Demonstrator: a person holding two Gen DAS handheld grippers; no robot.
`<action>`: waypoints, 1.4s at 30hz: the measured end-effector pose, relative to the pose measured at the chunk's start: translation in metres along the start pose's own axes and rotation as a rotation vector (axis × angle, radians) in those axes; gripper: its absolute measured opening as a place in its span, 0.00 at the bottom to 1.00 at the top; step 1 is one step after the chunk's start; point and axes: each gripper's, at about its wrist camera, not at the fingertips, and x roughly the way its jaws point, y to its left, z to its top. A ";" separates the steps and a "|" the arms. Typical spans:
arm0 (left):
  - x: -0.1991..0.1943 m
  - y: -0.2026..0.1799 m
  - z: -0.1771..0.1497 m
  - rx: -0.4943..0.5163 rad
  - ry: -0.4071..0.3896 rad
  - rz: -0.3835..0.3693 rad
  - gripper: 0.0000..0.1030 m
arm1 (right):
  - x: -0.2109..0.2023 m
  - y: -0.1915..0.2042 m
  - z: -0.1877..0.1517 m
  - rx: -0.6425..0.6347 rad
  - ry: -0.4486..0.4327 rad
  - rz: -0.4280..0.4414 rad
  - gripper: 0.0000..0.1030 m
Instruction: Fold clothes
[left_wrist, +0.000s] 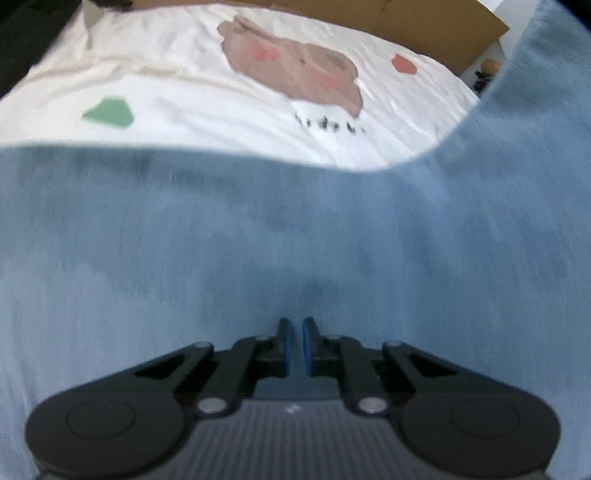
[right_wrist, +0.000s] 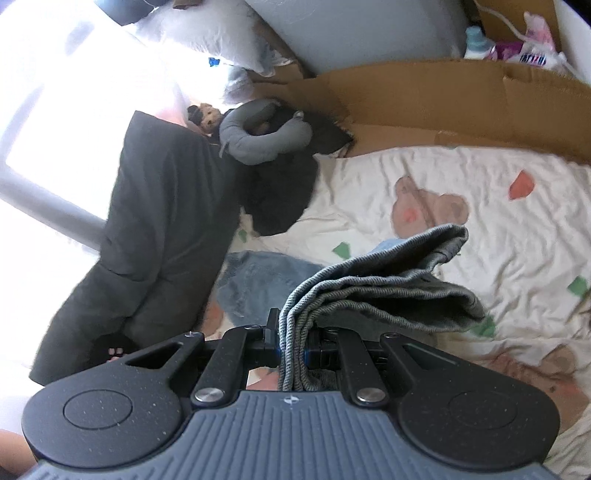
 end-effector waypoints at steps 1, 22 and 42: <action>0.003 0.001 0.007 -0.013 0.002 0.000 0.09 | 0.001 0.002 -0.001 0.002 0.004 0.012 0.09; 0.014 0.003 0.027 -0.028 0.028 -0.010 0.07 | -0.012 0.007 0.006 0.027 -0.069 0.034 0.09; -0.030 0.016 -0.114 -0.189 0.179 -0.010 0.07 | 0.003 0.034 0.011 0.004 -0.081 0.053 0.10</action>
